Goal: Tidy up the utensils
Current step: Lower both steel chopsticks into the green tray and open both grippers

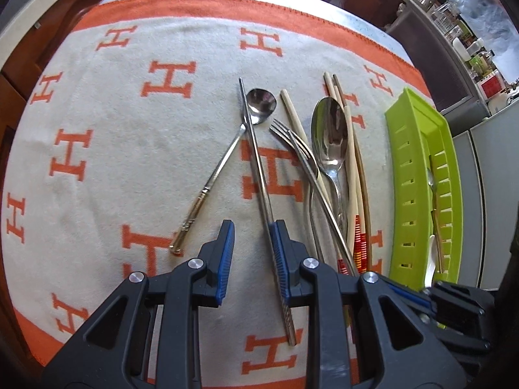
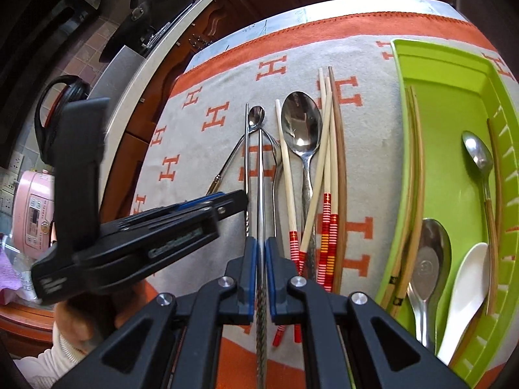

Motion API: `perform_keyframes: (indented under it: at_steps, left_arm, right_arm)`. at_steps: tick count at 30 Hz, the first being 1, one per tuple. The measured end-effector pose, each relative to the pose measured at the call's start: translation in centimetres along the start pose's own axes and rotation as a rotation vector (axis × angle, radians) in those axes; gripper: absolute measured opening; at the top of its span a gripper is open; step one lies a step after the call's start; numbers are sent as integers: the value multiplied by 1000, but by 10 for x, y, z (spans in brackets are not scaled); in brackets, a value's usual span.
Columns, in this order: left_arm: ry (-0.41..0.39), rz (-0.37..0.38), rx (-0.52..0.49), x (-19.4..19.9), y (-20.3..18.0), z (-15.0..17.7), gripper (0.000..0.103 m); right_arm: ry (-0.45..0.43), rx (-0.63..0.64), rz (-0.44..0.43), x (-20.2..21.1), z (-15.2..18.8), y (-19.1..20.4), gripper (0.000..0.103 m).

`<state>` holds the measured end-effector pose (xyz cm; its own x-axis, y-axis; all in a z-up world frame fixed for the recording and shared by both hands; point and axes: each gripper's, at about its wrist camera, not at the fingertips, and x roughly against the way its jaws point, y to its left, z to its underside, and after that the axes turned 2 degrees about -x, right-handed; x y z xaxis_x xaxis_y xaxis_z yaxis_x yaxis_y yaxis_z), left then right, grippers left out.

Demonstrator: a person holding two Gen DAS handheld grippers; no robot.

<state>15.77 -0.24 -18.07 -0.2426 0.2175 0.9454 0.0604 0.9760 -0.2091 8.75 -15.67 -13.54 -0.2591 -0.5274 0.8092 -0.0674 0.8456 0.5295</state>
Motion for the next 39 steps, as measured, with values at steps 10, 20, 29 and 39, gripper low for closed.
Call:
perform_keyframes:
  at_steps: [10,20,29,39]
  left_arm:
    - [-55,-31,-6,0,-15,11,3]
    - [-125,102,-96,63,-64,20,3]
    - [-57,169,-241,57,-158,18,3]
    - [-3,104,-303,25,-187,24,3]
  right_arm:
    - [-67,-40,-63,34,7,-14,5]
    - [-199,-143,-3,84,14,-68,5]
    - [-260,-232,168,94,22,-111,6]
    - [-275,-253,182,93,30,-121,7]
